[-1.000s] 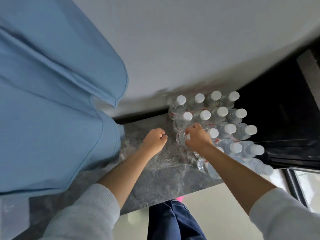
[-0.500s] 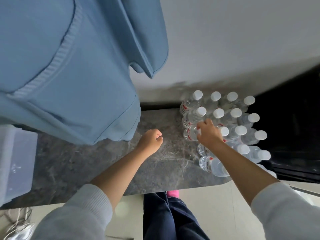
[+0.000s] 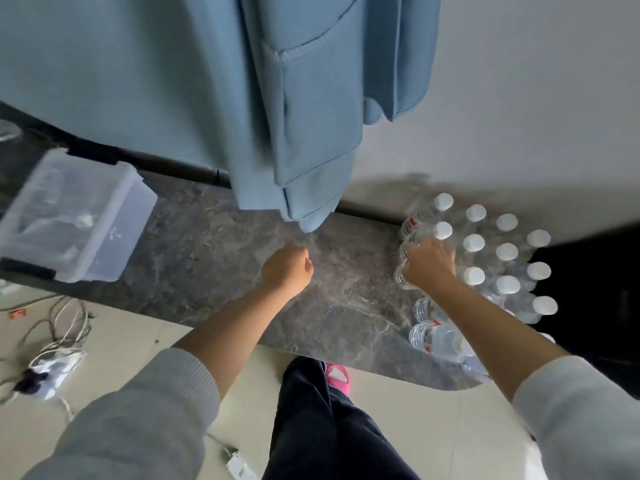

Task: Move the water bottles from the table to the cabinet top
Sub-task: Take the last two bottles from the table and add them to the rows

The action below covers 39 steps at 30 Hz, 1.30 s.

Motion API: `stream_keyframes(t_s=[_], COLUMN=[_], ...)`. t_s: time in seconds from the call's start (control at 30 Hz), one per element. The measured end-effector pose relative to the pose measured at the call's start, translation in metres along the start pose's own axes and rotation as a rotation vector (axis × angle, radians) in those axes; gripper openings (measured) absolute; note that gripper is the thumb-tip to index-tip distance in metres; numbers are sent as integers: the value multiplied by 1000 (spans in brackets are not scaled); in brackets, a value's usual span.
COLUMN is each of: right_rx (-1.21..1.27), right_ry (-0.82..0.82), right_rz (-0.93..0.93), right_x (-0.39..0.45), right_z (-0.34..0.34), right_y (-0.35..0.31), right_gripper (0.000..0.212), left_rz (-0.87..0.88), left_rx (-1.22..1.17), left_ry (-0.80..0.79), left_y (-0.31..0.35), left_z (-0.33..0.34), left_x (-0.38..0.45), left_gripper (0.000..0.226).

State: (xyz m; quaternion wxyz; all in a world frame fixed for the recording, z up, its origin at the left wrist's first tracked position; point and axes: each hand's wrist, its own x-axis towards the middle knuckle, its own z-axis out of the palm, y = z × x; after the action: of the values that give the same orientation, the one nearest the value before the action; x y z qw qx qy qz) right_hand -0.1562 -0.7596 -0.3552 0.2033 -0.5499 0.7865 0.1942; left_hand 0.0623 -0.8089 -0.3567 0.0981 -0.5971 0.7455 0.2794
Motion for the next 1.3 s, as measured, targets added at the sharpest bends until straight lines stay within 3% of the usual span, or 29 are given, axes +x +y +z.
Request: stream_keyframes(t_s=[0.17, 0.37, 0.63, 0.77, 1.07, 1.2, 1.3], right_rx=[-93, -229, -330, -436, -627, -687, -684], right_ry=[32, 34, -6, 16, 36, 15, 8], right_rz=[-282, -620, -1063, -1309, -1603, -1701, -1783], right_x=[-24, -55, -154, -213, -350, -409, -448], right_z=[-28, -49, -43, -30, 14, 42, 59], right_y=[-62, -182, -358, -442, -595, -652, -695], right_gripper=[40, 40, 33, 19, 25, 17, 26], left_rz=[-176, -448, -874, -1052, -1361, -1491, -1580], left_rx=[98, 79, -83, -152, -354, -429, -466], left_ry=[172, 289, 289, 281, 337, 350, 384], left_y=[-47, -130, -253, -307, -410, -443, -468], left_z=[-24, -39, -23, -13, 11, 26, 28], left_x=[-47, -133, -277, -346, -490, -549, -581], left_gripper=[30, 31, 35, 35, 34, 36, 36])
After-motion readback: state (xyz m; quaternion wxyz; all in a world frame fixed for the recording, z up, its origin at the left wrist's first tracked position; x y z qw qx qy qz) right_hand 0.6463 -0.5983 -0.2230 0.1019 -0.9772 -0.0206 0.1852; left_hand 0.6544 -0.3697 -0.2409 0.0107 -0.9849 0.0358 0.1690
